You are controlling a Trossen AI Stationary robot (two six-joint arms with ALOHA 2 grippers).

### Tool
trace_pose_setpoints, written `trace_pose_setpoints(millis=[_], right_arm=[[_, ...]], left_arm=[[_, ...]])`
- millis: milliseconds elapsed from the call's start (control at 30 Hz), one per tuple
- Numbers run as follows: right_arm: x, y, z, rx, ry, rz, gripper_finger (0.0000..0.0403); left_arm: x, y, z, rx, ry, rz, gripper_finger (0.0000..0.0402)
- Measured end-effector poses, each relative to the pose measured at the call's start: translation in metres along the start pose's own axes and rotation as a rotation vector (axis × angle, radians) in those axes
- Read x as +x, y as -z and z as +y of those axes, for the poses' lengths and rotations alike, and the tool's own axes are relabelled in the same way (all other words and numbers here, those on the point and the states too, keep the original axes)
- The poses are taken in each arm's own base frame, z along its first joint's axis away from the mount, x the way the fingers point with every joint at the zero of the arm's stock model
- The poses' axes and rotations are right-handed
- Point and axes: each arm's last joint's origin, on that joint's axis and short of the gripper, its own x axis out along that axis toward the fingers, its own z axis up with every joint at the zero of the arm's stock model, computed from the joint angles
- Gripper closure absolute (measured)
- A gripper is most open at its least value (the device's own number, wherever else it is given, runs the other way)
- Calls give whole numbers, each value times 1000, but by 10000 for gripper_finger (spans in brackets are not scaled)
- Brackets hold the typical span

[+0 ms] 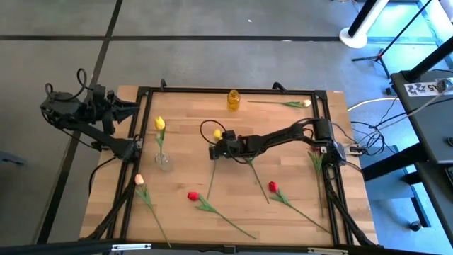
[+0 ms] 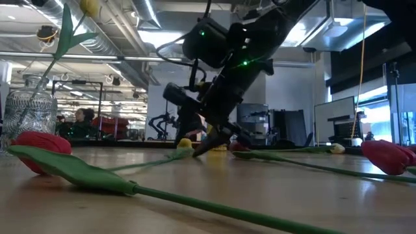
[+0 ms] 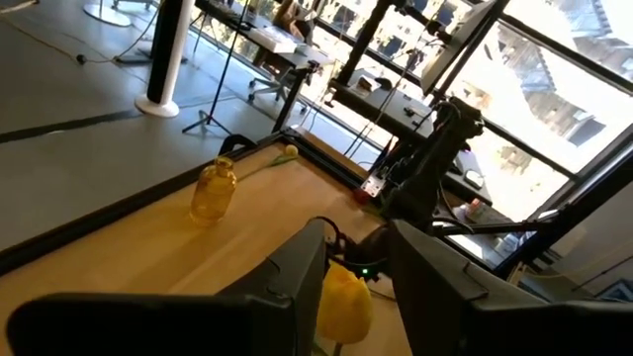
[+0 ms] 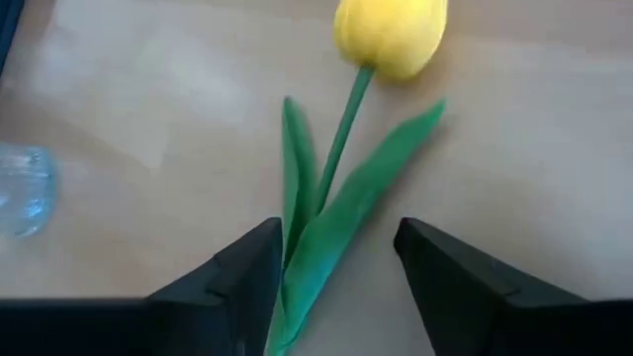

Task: Sort flowers into vase by color
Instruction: Put the yellow flower into the transparent vase

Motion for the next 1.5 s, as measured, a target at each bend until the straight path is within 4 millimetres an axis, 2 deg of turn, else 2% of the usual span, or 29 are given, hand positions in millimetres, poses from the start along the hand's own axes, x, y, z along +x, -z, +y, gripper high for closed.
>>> trace_pose_setpoints(millis=[133,233,400,533,667,733,800,867,1000,1100,1167,1233,1333,1433,1500], right_arm=[[9,-11,-5,-28,11,-70,225],[20,-17,-6,-72,-44,-78,251],[34,-13,-7,-196,-87,-79,288],[36,-12,-9,-294,-72,-85,317],[35,-14,-7,-359,-81,-106,365],[30,-16,-4,-369,-102,-110,389],[22,-21,0,-361,-114,-133,392],[4,-31,11,-338,-135,-196,386],[-46,-55,38,-319,-273,-321,395],[-94,-72,59,-371,-426,-451,395],[-131,-86,66,-371,-473,-549,393],[-161,-92,71,-389,-499,-619,397],[-192,-93,78,-480,-589,-696,397],[-220,-89,85,-551,-720,-746,395],[-229,-81,89,-584,-762,-760,396]], left_arm=[[0,0,0,8,1,0,292],[0,0,-1,43,38,21,292],[0,1,-3,51,100,58,292],[0,1,-4,44,119,72,292],[0,1,-4,52,118,72,292],[0,1,-4,70,118,70,292],[0,1,-4,81,120,69,292],[-1,0,-5,61,142,64,292],[-2,-10,-13,47,240,-10,292],[-2,-22,-23,64,313,-117,291],[-2,-30,-29,77,344,-203,289],[0,-38,-37,96,367,-274,280],[16,-40,-56,138,352,-292,257],[42,-36,-76,157,227,-299,234],[58,-31,-90,202,201,-285,226]])
